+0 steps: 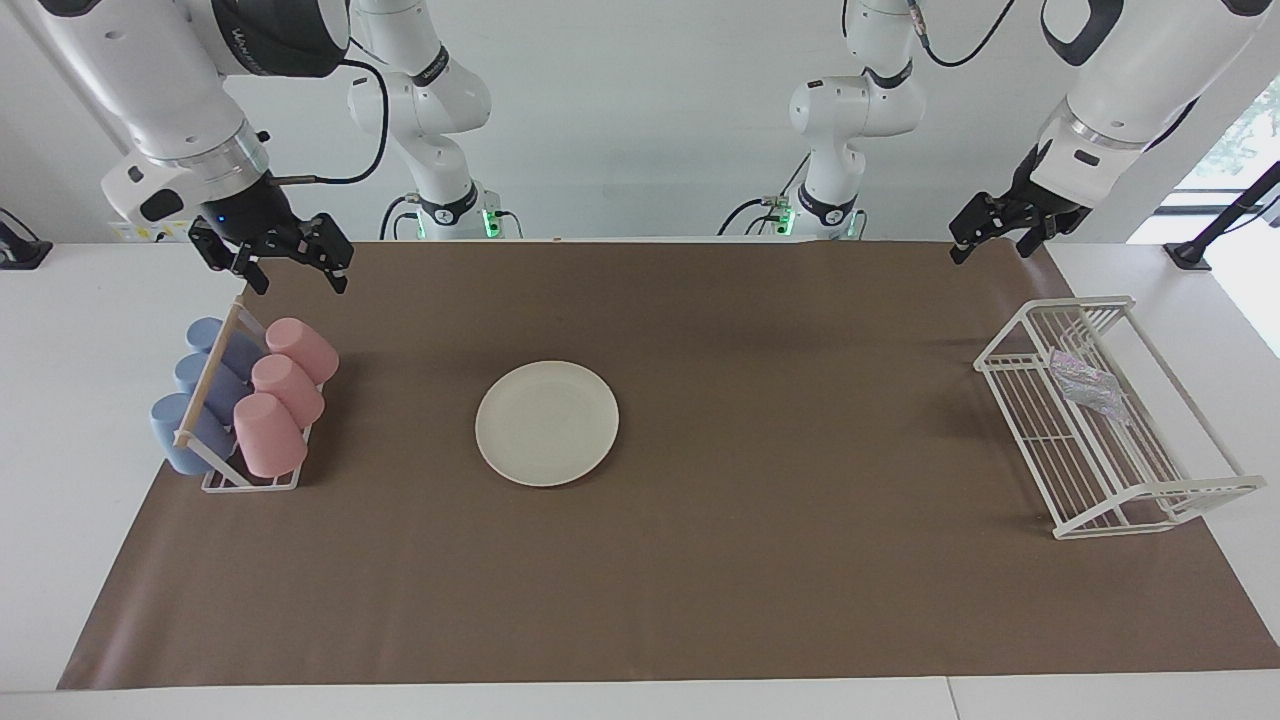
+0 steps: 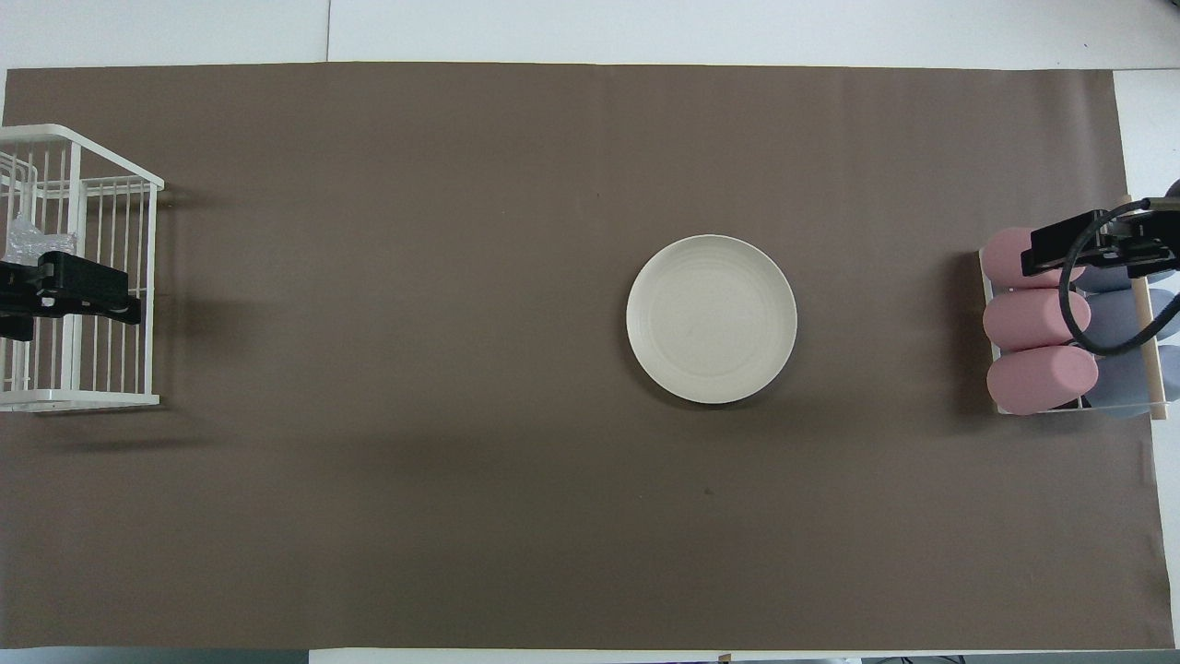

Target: Wipe plate with sponge

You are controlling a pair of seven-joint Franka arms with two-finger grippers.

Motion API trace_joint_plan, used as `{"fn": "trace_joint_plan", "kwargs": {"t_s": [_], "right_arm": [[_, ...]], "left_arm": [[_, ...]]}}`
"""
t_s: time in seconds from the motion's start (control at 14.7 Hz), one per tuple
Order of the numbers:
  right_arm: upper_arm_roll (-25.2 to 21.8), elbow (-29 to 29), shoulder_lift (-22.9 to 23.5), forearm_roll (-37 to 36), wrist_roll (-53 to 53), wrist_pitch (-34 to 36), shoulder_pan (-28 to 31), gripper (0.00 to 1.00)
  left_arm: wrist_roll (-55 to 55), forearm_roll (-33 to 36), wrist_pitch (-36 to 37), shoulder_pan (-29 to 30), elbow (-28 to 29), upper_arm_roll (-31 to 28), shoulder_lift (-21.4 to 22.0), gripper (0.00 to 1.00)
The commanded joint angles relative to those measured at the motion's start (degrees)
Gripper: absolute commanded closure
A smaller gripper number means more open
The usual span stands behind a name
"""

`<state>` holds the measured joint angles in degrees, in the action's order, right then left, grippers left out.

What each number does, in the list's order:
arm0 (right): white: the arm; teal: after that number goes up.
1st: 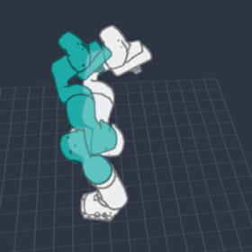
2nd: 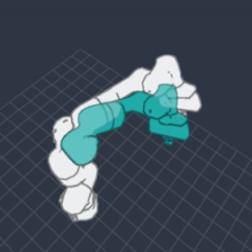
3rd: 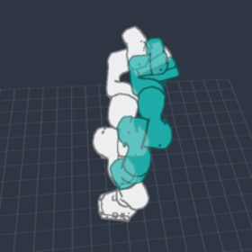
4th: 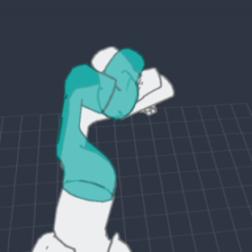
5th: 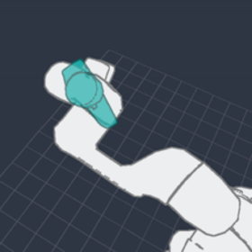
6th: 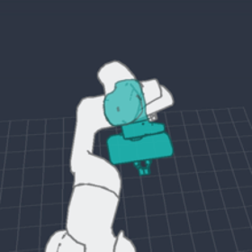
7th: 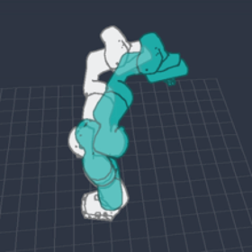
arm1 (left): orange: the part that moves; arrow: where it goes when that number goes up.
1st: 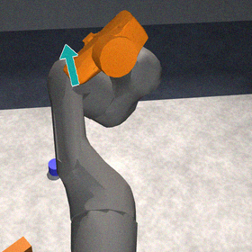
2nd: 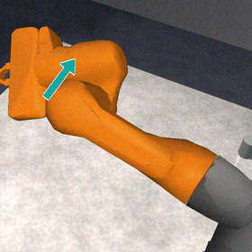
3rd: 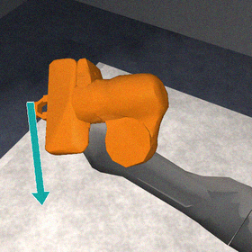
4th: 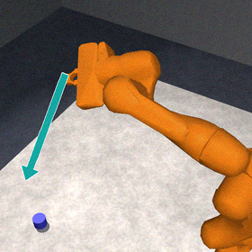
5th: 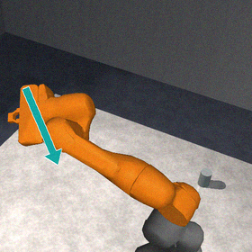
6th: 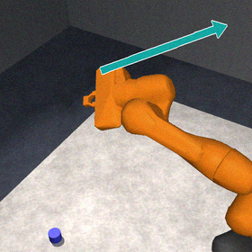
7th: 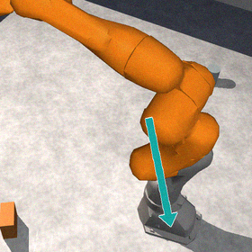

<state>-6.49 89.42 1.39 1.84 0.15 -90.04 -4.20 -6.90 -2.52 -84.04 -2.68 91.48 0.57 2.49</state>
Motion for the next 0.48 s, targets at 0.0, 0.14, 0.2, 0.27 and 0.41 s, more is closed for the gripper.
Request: {"fn": "trace_joint_plan", "kwargs": {"t_s": [0.0, 0.14, 0.2, 0.27, 0.41], "right_arm": [[0.43, -0.56, 0.10, 0.10, -1.38, 0.74, 0.24, 0.00], [0.43, -0.56, 0.10, 0.10, -1.38, 0.74, 0.24, 0.00], [0.43, -0.47, 0.10, 0.10, -1.38, 0.74, 0.24, 0.00], [0.43, -0.47, 0.10, 0.10, -1.47, 0.74, 0.24, 0.00], [0.43, -0.47, 0.10, 0.10, -1.56, 0.65, 0.15, 0.00]], "left_arm": [[0.31, 0.85, 0.45, -0.05, -0.07, -0.21, 0.50, 0.00], [0.22, 0.85, 0.37, -0.05, -0.07, -0.21, 0.41, 0.00], [0.22, 0.85, 0.45, -0.05, -0.07, -0.21, 0.50, 0.00], [0.30, 0.85, 0.28, -0.05, -0.07, -0.13, 0.50, 0.00], [0.22, 0.85, -0.86, -0.05, 0.01, -0.30, 0.50, 0.00]]}}
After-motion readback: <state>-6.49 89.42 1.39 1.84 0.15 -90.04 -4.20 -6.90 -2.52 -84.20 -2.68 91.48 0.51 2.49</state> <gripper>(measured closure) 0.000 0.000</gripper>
